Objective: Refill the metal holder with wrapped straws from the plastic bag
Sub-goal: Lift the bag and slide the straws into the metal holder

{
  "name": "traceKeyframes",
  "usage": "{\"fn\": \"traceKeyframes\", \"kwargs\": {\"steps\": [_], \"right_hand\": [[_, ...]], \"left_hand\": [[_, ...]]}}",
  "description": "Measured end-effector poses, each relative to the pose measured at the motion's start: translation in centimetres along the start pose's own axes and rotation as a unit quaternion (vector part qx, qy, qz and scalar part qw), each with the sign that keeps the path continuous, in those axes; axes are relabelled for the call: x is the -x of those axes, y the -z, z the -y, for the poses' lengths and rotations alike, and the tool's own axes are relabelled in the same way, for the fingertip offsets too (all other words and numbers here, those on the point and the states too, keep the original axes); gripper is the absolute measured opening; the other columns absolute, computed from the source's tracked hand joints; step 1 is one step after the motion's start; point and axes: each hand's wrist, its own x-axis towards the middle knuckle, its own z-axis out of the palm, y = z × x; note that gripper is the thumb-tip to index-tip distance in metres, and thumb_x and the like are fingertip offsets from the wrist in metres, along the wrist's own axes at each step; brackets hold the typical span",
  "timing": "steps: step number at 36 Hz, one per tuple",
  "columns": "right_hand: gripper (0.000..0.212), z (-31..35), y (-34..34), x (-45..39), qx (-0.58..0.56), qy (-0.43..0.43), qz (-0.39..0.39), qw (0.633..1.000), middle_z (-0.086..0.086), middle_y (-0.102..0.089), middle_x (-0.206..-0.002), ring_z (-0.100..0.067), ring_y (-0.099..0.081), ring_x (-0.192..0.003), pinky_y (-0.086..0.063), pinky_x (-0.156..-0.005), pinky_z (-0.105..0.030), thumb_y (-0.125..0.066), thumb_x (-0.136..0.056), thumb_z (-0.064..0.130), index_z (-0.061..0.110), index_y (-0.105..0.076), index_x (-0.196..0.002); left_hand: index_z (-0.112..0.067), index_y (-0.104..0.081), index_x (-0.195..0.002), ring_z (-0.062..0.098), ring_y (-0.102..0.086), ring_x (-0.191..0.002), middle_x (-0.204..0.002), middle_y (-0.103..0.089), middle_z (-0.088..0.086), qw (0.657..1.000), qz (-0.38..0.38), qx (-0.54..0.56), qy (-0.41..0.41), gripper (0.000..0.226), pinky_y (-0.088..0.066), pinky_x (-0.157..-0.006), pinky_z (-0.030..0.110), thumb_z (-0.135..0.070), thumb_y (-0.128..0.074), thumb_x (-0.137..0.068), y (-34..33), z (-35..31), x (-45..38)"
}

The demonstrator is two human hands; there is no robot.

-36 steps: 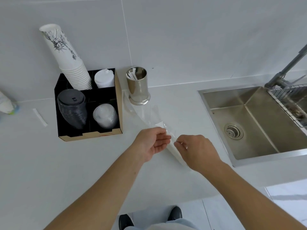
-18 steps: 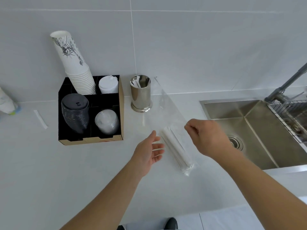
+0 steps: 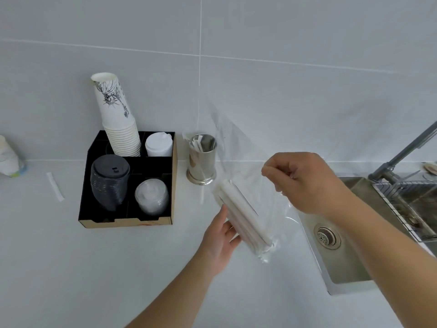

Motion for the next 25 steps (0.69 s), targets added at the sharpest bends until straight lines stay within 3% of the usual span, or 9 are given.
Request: {"fn": "traceKeyframes", "kwargs": {"steps": [4, 6, 8, 10, 16, 21, 23, 25], "right_hand": [[0.024, 1.5, 1.5, -1.5, -0.028, 0.011, -0.010, 0.999, -0.003, -0.061, -0.058, -0.024, -0.059, -0.054, -0.050, -0.052, -0.036, -0.058, -0.092, 0.022, 0.014, -0.064, -0.070], [0.024, 2.3, 2.4, -2.3, -0.021, 0.023, -0.020, 0.999, -0.001, -0.061, -0.057, -0.023, -0.058, -0.053, -0.049, -0.051, -0.034, -0.059, -0.092, 0.023, 0.016, -0.065, -0.070], [0.022, 3.0, 3.2, -2.9, -0.018, 0.032, -0.030, 0.999, 0.002, -0.062, -0.057, -0.023, -0.059, -0.054, -0.048, -0.050, -0.031, -0.060, -0.091, 0.024, 0.018, -0.066, -0.070], [0.023, 3.7, 3.9, -3.5, -0.017, 0.040, -0.034, 0.998, 0.002, -0.062, -0.057, -0.016, -0.059, -0.052, -0.048, -0.050, -0.028, -0.061, -0.091, 0.024, 0.021, -0.066, -0.069], [0.023, 5.4, 5.7, -4.6, -0.027, 0.041, -0.047, 0.998, 0.002, -0.061, -0.054, -0.008, -0.052, -0.045, -0.051, -0.052, -0.034, -0.062, -0.090, 0.024, 0.022, -0.066, -0.068], [0.019, 6.4, 6.8, -5.1, -0.063, 0.047, -0.067, 0.995, -0.003, -0.057, -0.051, -0.006, -0.055, -0.043, -0.052, -0.044, -0.025, -0.066, -0.086, 0.022, 0.024, -0.068, -0.067], [0.015, 6.4, 7.0, -5.2, -0.092, 0.048, -0.078, 0.992, -0.009, -0.058, -0.053, -0.004, -0.057, -0.044, -0.050, -0.045, -0.019, -0.068, -0.086, 0.019, 0.023, -0.071, -0.072], [0.010, 6.5, 7.4, -5.5, -0.143, 0.047, -0.095, 0.984, -0.008, -0.061, -0.056, -0.009, -0.061, -0.047, -0.053, -0.050, -0.021, -0.070, -0.087, 0.018, 0.024, -0.073, -0.081]], "left_hand": [[-0.024, -0.070, -0.119, 0.025, -0.067, -0.111, -0.119, -0.072, 0.009, 0.998, 0.020, 0.040, -0.032, 0.055, -0.053, -0.092, 0.045, -0.057, -0.069, -0.075, -1.4, -1.8, -0.6], [-0.023, -0.074, -0.115, 0.026, -0.065, -0.115, -0.122, -0.070, 0.009, 0.997, 0.034, 0.051, -0.049, 0.049, -0.049, -0.100, 0.047, -0.057, -0.067, -0.080, -1.9, -2.8, -0.6], [-0.017, -0.067, -0.125, 0.030, -0.056, -0.126, -0.133, -0.063, 0.013, 0.994, 0.065, 0.058, -0.068, 0.053, -0.038, -0.111, 0.050, -0.055, -0.060, -0.088, -2.4, -3.5, -0.7], [-0.013, -0.061, -0.132, 0.033, -0.053, -0.129, -0.135, -0.061, 0.015, 0.991, 0.079, 0.073, -0.083, 0.060, -0.035, -0.112, 0.052, -0.053, -0.059, -0.088, -3.1, -4.4, -0.6], [-0.013, -0.068, -0.121, 0.030, -0.068, -0.104, -0.111, -0.071, 0.013, 0.981, 0.104, 0.118, -0.115, 0.052, -0.056, -0.082, 0.044, -0.046, -0.069, -0.080, -4.2, -6.7, -0.3], [-0.017, -0.070, -0.119, 0.034, -0.067, -0.110, -0.116, -0.071, 0.014, 0.983, 0.079, 0.122, -0.112, 0.058, -0.054, -0.087, 0.048, -0.048, -0.079, -0.070, -5.2, -8.0, -0.7], [-0.018, -0.072, -0.117, 0.033, -0.068, -0.107, -0.114, -0.073, 0.013, 0.983, 0.072, 0.130, -0.108, 0.061, -0.055, -0.085, 0.048, -0.048, -0.083, -0.065, -5.5, -8.3, -0.8], [-0.018, -0.072, -0.116, 0.033, -0.068, -0.107, -0.116, -0.072, 0.013, 0.981, 0.075, 0.138, -0.111, 0.061, -0.056, -0.083, 0.048, -0.049, -0.083, -0.064, -5.9, -9.0, -0.9]]}}
